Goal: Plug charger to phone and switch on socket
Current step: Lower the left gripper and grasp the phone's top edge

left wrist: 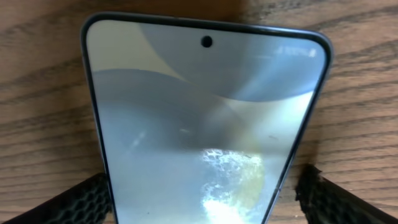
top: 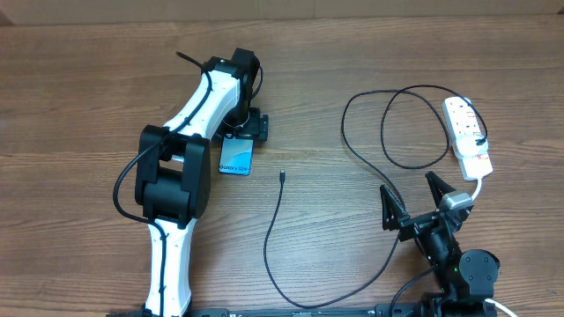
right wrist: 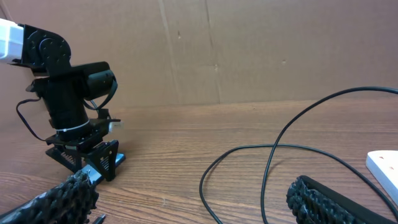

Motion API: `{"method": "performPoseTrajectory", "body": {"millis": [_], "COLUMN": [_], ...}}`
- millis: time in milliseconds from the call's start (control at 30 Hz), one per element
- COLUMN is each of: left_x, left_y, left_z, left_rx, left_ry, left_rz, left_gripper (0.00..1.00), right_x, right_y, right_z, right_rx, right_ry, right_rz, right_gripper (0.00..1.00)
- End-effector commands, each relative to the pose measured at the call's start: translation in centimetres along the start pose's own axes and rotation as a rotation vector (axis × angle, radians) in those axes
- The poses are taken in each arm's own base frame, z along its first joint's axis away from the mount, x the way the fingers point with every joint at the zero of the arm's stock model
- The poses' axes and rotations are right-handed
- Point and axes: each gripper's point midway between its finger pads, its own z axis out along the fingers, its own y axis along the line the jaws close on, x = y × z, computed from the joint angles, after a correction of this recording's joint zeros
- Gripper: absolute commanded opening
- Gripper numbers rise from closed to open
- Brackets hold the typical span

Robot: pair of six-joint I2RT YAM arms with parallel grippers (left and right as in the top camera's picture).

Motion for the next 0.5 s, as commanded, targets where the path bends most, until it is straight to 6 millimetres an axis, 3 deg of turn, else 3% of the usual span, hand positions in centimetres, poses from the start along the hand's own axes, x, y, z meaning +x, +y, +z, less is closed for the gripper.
{"method": "performPoseTrajectory", "body": {"millis": [0, 267, 467], "left_x": [1.0, 0.8, 0.5], "left_y": [-0.5, -0.4, 1.1], "left_z": [1.8, 1.8, 1.8], "left_rx": [0.036, 0.039, -0.048], "left_ry": [0.056, 0.048, 0.029], "left_rz": [-0.036, -0.075, -0.025], "left_gripper": [0.89, 0.85, 0.83], "right_x": [0.1, 0.1, 0.1], "right_y": [-0.3, -0.3, -0.3], "right_z": [0.0, 0.0, 0.0], "right_rx": [0.014, 0.013, 0.013], "right_ry": [-0.006, -0.006, -0.006], "right_rz": [0.001, 0.001, 0.001], "right_gripper": [1.0, 1.0, 1.0]}}
